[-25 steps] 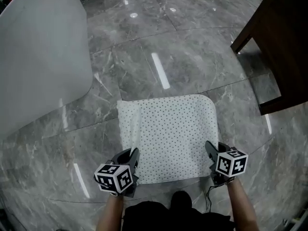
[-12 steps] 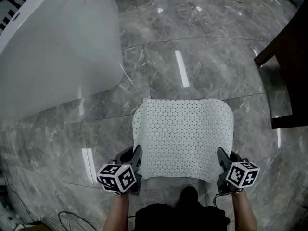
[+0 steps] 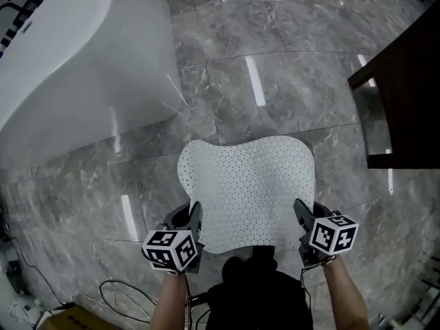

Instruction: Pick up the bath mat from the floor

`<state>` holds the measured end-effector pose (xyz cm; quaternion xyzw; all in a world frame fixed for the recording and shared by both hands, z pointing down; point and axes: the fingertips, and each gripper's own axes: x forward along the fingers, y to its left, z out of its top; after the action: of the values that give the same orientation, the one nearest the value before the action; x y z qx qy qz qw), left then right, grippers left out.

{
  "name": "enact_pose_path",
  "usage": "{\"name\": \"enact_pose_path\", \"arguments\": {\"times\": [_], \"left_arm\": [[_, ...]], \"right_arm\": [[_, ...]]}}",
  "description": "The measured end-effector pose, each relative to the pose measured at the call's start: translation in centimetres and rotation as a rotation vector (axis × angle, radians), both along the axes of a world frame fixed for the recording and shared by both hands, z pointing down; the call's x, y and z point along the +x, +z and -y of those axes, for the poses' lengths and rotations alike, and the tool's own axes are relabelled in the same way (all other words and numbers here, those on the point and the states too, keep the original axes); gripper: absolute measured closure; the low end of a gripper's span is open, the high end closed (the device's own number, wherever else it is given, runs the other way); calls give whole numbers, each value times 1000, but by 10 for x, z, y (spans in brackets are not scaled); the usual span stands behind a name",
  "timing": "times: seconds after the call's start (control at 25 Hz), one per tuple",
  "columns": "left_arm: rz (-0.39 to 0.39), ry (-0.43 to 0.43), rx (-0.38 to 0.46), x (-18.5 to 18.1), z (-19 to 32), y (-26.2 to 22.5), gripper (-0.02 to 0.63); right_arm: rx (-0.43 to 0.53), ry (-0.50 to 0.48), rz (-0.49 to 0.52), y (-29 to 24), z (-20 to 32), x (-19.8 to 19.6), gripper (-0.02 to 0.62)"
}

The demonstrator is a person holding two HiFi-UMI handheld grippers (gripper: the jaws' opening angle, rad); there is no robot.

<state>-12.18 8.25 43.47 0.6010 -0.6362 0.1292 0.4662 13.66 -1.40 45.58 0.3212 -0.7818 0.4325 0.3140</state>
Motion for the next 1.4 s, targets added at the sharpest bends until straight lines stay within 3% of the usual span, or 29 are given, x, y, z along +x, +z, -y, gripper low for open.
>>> {"name": "enact_pose_path", "arguments": {"times": [0.4, 0.76, 1.12, 1.4], "left_arm": [[-79, -134, -3, 7, -32, -196, 595], [-45, -155, 49, -1, -25, -343, 595], [6, -129, 155, -6, -21, -451, 595], [5, -123, 228, 0, -24, -505, 595]], "right_arm": [[-37, -26, 11, -195, -18, 0, 572], [21, -32, 77, -339, -17, -13, 572], [136, -17, 137, -445, -7, -3, 572], [207, -18, 164, -503, -8, 10, 572]]}}
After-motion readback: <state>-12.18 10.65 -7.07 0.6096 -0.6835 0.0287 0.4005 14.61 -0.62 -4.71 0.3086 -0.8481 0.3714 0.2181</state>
